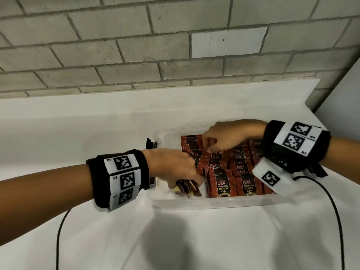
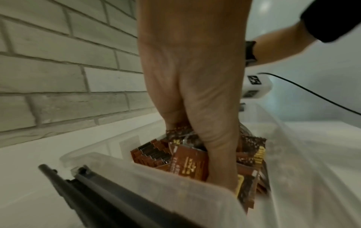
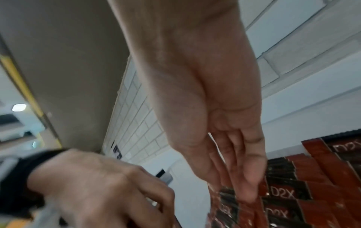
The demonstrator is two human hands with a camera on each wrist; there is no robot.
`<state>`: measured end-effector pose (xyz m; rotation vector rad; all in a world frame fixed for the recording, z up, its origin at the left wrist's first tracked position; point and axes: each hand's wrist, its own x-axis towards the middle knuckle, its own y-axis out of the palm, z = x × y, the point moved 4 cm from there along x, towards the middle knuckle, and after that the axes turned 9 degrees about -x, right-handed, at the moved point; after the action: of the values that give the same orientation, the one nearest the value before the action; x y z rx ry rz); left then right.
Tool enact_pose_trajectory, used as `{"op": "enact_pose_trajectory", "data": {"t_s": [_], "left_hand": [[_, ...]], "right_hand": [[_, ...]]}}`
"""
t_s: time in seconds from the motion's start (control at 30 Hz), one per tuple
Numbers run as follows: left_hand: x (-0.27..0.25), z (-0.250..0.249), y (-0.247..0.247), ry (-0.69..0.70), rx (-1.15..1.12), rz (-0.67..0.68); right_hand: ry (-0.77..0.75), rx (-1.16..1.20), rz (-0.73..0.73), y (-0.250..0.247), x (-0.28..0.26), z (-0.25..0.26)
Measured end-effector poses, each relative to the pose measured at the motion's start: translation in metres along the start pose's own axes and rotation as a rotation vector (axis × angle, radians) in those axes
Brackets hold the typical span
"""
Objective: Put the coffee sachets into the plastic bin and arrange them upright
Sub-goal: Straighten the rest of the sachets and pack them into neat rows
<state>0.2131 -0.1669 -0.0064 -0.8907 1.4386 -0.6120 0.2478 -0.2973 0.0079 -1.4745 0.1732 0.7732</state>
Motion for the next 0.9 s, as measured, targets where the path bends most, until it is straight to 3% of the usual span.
{"op": "enact_pose_trajectory", "data": {"t_s": [0.13, 0.27, 0.4, 0.5, 0.6, 0.67, 0.73, 0.9], "left_hand": [[-0.013, 0.018, -0.014, -0.075, -0.320, -0.155], [-0.031, 0.037, -0.025, -0.154, -0.756, -0.347], [-0.054, 0.057, -0.037, -0.230, -1.190, -0.663], [-0.061, 0.063, -0.040, -0.213, -1.597, -0.988], [-0.050, 0.057, -0.039, -0.198, -1.900, -1.185], [-0.040, 0.049, -0.038, -0.151, -2.038, -1.199], [-0.030, 0.038, -0.040, -0.091, -2.082, -1.125], [-0.011, 0.019, -0.033, -0.007, -2.220, -0.819]], "right_hand": [[-0.038, 0.392, 0.083, 0.002, -0.016, -0.010], [-0.046, 0.567, 0.114, 0.012, -0.032, -0.010], [-0.018, 0.783, 0.060, 0.015, -0.047, 0.000], [-0.039, 1.063, 0.020, 0.017, -0.055, 0.014], [-0.078, 1.299, -0.151, 0.013, -0.055, 0.026], [-0.067, 1.458, -0.322, 0.007, -0.051, 0.028], [-0.082, 1.475, -0.451, 0.003, -0.047, 0.029], [-0.085, 1.449, -0.490, 0.003, -0.042, 0.028]]}}
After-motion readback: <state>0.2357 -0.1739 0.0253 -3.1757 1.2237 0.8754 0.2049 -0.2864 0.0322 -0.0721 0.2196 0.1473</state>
